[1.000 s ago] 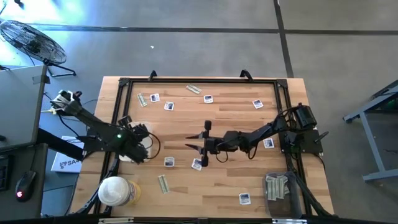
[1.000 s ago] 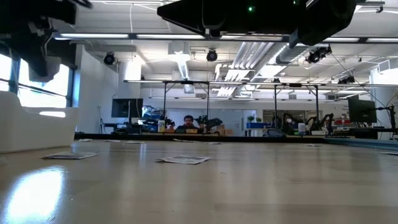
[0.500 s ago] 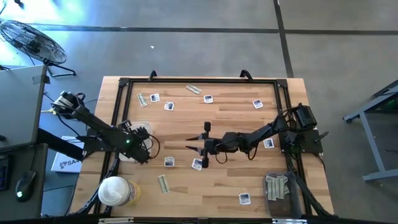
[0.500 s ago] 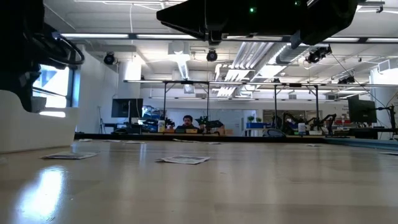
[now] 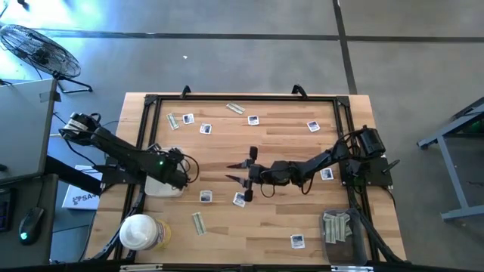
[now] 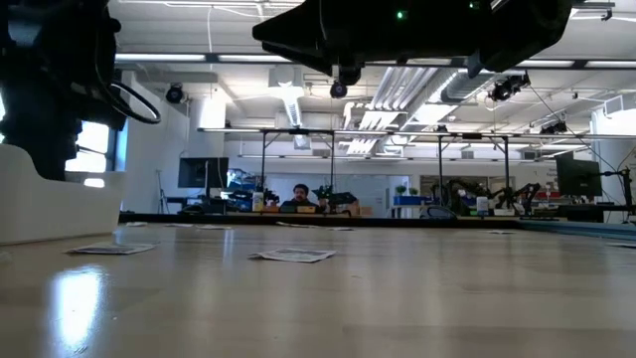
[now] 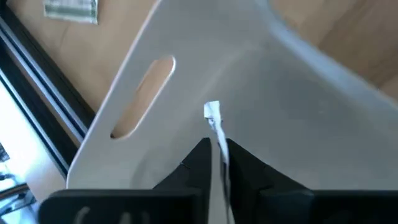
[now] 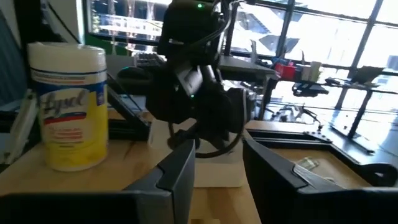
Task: Pick & Place First Aid Supplies
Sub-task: Put the blue alcohol pad into the white bin
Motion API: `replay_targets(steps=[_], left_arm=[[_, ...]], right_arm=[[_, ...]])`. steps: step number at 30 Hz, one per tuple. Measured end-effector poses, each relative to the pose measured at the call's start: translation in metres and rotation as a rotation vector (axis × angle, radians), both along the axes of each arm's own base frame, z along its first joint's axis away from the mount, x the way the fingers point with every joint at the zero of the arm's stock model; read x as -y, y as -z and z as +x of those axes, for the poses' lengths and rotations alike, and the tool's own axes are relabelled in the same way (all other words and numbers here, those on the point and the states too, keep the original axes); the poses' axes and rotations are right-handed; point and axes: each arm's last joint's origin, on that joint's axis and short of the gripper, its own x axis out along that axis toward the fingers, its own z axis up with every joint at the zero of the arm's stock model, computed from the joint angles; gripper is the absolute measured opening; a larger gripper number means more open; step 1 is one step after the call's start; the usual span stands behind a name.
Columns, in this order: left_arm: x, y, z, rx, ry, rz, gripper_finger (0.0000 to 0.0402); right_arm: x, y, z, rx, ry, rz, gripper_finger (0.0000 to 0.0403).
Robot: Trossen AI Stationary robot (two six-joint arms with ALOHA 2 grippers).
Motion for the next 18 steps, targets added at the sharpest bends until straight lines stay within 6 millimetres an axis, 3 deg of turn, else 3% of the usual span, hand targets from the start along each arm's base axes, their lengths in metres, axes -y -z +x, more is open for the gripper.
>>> replay_targets(steps=[10, 18], left_arm=[[0.0, -0.006, -0.005, 0.013, 0.017, -0.068, 0.0148], [0.0, -0.017, -0.007, 0.117, 0.048, -0.135, 0.0208]], right_arm=[[0.001, -0.02, -0.006, 0.044, 0.012, 0.061, 0.0133], [-0.026, -0.054, -0.027, -0.334, -0.03, 0.025, 0.0117]])
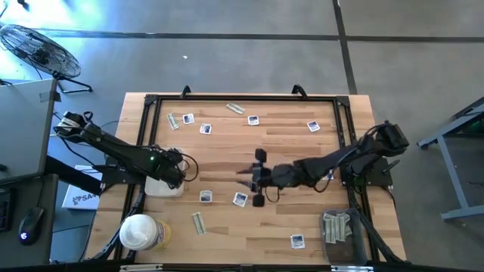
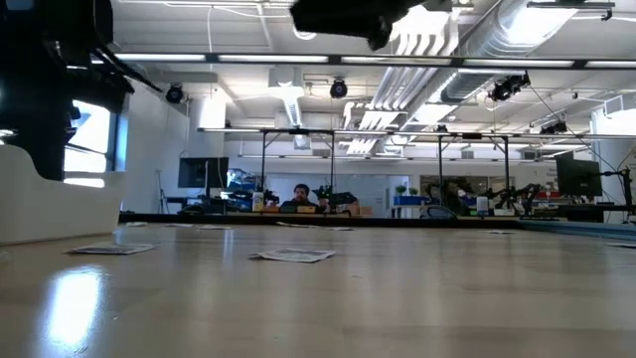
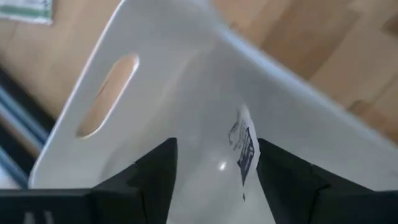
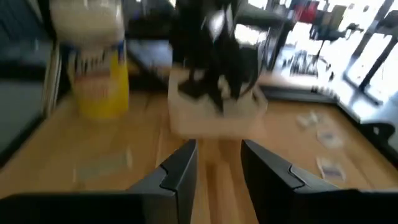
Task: Pick & Place First Aid Supplies
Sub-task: Put the blue alcohol pad into the white bin
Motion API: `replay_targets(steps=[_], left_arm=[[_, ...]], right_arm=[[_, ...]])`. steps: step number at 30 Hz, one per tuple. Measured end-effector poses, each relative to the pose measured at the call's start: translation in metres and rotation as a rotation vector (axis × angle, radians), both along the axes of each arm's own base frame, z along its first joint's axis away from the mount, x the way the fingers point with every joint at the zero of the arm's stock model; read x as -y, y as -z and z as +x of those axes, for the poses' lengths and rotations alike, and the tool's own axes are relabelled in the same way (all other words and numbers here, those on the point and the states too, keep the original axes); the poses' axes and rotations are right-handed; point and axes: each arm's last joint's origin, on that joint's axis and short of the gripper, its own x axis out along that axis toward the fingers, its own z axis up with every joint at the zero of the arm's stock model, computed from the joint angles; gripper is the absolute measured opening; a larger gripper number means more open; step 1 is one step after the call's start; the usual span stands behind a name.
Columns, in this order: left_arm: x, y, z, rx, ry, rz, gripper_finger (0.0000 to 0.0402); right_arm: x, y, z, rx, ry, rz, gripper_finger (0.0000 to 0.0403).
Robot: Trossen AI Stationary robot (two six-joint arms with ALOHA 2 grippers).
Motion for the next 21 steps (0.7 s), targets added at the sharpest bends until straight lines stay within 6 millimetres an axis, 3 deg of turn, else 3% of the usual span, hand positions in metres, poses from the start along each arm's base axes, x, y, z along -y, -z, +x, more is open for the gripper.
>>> replay_targets(steps=[5, 10, 16, 21], left_arm=[[0.003, -0.002, 0.006, 0.083, 0.037, -0.031, 0.0222], [0.003, -0.002, 0.009, 0.102, 0.044, -0.038, 0.0224], [0.004, -0.002, 0.009, 0.089, 0.05, -0.068, 0.0224], [0.005, -0.002, 0.009, 0.081, 0.09, -0.088, 0.0224]], right_arm=[[-0.028, -0.008, -0.009, -0.34, 0.007, -0.047, 0.0114], [-0.041, 0.005, -0.015, -0.561, 0.028, 0.04, 0.0129], [-0.045, 0.018, -0.005, -0.507, 0.027, 0.047, 0.0155], [-0.043, 0.039, 0.021, -0.438, -0.107, 0.036, 0.0167]])
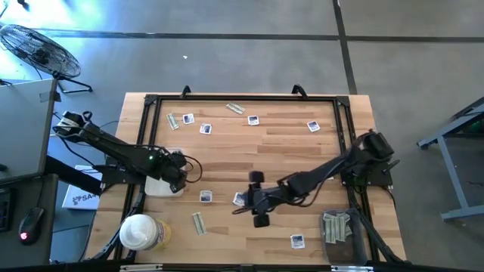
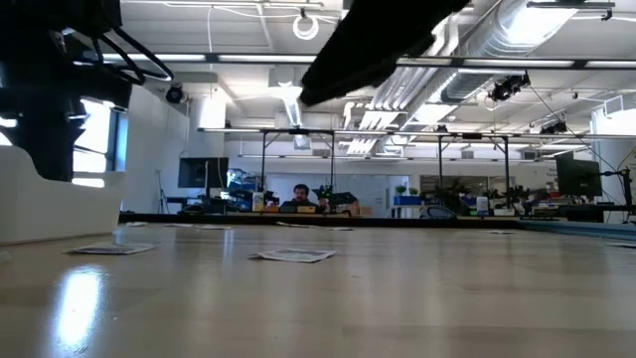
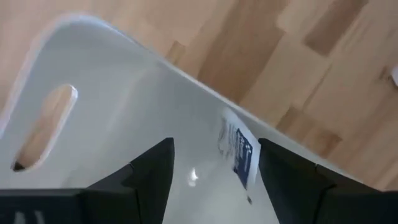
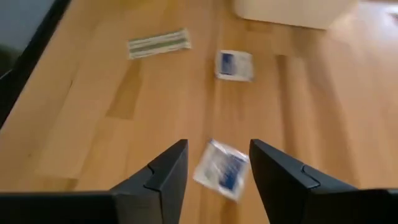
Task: Pick & Place First Aid Supplies
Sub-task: Put the blue alcohol pad into the white bin
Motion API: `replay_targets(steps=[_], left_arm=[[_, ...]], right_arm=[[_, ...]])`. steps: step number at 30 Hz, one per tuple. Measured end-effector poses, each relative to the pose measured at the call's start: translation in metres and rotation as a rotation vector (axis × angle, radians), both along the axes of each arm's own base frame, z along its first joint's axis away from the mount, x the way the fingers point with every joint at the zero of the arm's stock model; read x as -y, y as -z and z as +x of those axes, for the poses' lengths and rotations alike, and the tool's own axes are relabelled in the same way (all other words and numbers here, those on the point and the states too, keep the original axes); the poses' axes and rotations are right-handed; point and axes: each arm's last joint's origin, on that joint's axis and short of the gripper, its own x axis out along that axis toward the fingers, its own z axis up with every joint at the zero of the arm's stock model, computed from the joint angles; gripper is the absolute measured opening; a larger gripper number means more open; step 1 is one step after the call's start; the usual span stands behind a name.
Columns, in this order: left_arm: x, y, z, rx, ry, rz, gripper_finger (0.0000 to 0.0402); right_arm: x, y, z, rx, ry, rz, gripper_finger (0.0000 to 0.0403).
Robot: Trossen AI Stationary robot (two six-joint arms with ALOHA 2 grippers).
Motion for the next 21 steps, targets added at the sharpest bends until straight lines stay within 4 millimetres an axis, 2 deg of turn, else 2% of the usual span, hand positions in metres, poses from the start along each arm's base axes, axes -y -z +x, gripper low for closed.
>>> replay_targets(steps=[3, 7, 15, 21], left_arm=[[-0.001, -0.004, -0.005, -0.052, 0.011, -0.023, 0.0223], [-0.001, -0.015, -0.007, -0.045, 0.014, -0.031, 0.0223], [0.001, -0.024, -0.002, 0.034, 0.074, -0.05, 0.0223], [0.001, -0.024, 0.002, 0.079, 0.076, -0.022, 0.0223]], right_arm=[[0.004, 0.022, 0.015, -0.013, -0.065, 0.024, 0.0167], [0.017, 0.046, 0.025, -0.065, -0.052, 0.01, 0.0163], [0.056, 0.07, 0.038, -0.133, 0.043, 0.001, 0.0152], [0.059, 0.089, 0.041, -0.181, -0.02, 0.051, 0.014]])
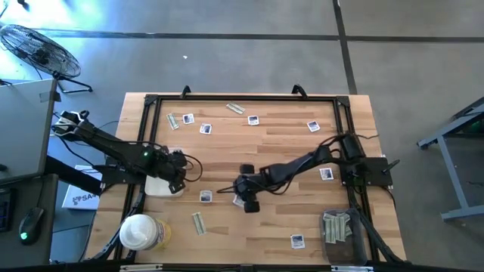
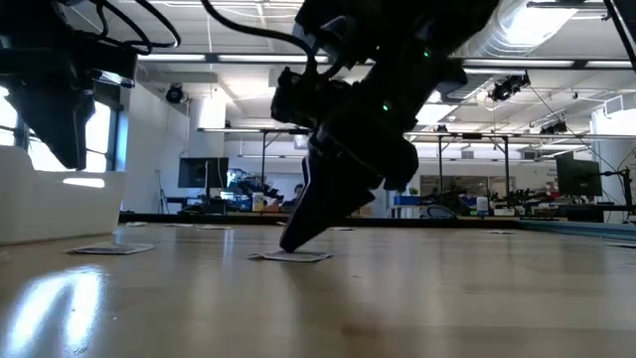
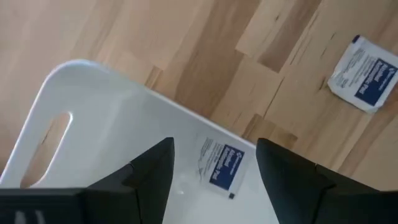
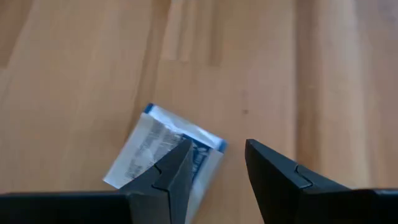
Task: Pick & Place First Aid Supplies
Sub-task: Put the blue alcohol pad into the white bin
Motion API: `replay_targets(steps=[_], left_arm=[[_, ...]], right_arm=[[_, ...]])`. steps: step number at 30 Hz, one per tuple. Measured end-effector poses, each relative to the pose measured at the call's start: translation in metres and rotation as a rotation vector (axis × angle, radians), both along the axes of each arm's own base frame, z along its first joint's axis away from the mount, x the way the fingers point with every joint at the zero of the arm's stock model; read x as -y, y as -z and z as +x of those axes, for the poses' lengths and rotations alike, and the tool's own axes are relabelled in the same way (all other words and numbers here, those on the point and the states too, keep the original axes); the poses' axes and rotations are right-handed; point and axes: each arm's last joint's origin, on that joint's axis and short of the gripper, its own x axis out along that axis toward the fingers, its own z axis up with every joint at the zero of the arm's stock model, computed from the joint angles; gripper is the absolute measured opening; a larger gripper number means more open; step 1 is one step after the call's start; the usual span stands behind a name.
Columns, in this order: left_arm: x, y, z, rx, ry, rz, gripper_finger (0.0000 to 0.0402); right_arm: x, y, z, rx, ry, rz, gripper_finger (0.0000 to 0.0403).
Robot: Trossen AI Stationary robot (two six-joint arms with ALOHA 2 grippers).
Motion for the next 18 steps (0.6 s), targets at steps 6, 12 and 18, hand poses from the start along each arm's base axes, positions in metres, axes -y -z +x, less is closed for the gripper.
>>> replay_targets(steps=[6, 12, 18], left_arm=[[-0.001, -0.005, 0.011, 0.169, -0.035, 0.125, 0.0223], [0.0, -0.013, 0.024, 0.349, -0.041, 0.254, 0.0223], [0.006, -0.02, 0.043, 0.506, -0.009, 0.272, 0.0223]], right_arm=[[0.0, 0.008, 0.002, -0.007, 0.011, -0.009, 0.0129], [0.004, 0.009, 0.003, -0.011, 0.039, 0.0, 0.0108], [0.004, 0.009, 0.003, -0.01, 0.037, 0.004, 0.0082]])
